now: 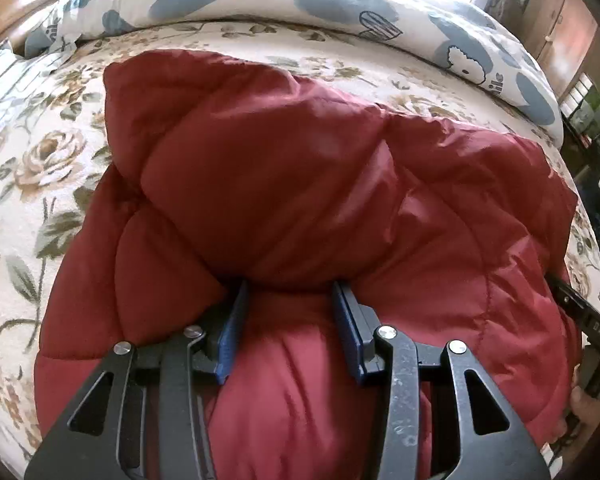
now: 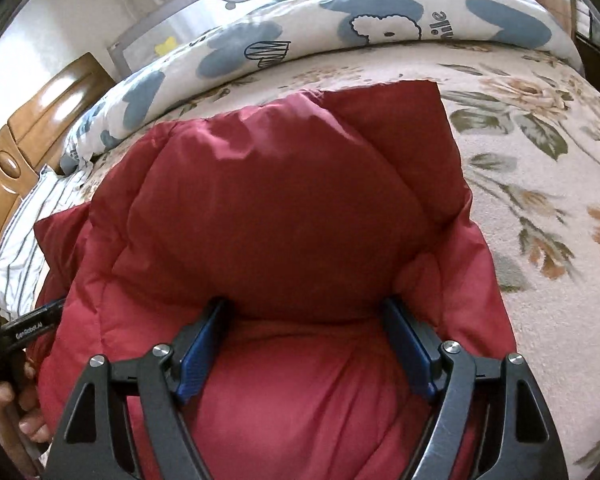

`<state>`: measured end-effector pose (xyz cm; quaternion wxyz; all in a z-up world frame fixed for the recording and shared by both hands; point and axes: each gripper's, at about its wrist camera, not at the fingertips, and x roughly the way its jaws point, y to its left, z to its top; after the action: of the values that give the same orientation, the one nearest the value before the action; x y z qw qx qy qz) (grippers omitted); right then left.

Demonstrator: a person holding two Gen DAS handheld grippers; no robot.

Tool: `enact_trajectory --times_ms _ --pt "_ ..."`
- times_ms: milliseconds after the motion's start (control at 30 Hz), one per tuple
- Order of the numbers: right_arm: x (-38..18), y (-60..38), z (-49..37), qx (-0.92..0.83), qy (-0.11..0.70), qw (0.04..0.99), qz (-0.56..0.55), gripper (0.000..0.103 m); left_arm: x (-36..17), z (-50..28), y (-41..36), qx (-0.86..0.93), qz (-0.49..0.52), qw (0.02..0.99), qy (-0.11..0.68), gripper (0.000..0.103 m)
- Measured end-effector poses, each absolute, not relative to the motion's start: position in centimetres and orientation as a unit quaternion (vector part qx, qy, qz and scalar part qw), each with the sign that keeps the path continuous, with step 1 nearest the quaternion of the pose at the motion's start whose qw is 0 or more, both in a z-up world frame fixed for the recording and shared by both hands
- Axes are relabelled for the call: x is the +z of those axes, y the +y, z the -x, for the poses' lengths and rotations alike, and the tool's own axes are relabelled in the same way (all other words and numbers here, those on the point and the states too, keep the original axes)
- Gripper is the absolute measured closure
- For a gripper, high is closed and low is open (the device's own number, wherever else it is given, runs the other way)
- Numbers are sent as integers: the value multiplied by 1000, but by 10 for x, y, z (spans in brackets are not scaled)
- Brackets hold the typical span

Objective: Fold large clothes

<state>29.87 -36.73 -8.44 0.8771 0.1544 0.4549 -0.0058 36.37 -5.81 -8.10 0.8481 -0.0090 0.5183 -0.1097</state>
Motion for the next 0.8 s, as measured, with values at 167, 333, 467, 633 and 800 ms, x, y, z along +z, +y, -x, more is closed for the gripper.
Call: enact_trajectory --times_ms 167,333,467,633,800 --pt "-87 -366 -301 -9 453 878 -156 23 -83 -364 -61 -105 4 848 519 60" --pt "-85 -368 -302 -8 456 875 -162 23 -78 -364 -60 -107 7 841 531 60" --pt "-76 -368 -297 -7 451 878 -164 23 -68 -355 -55 -108 6 844 525 60" --pt "-59 -364 -284 -8 447 882 -149 22 -56 -341 -48 -115 7 850 514 59" --pt "-47 -368 -264 -4 445 882 -154 21 -42 -323 -43 -121 1 858 499 53"
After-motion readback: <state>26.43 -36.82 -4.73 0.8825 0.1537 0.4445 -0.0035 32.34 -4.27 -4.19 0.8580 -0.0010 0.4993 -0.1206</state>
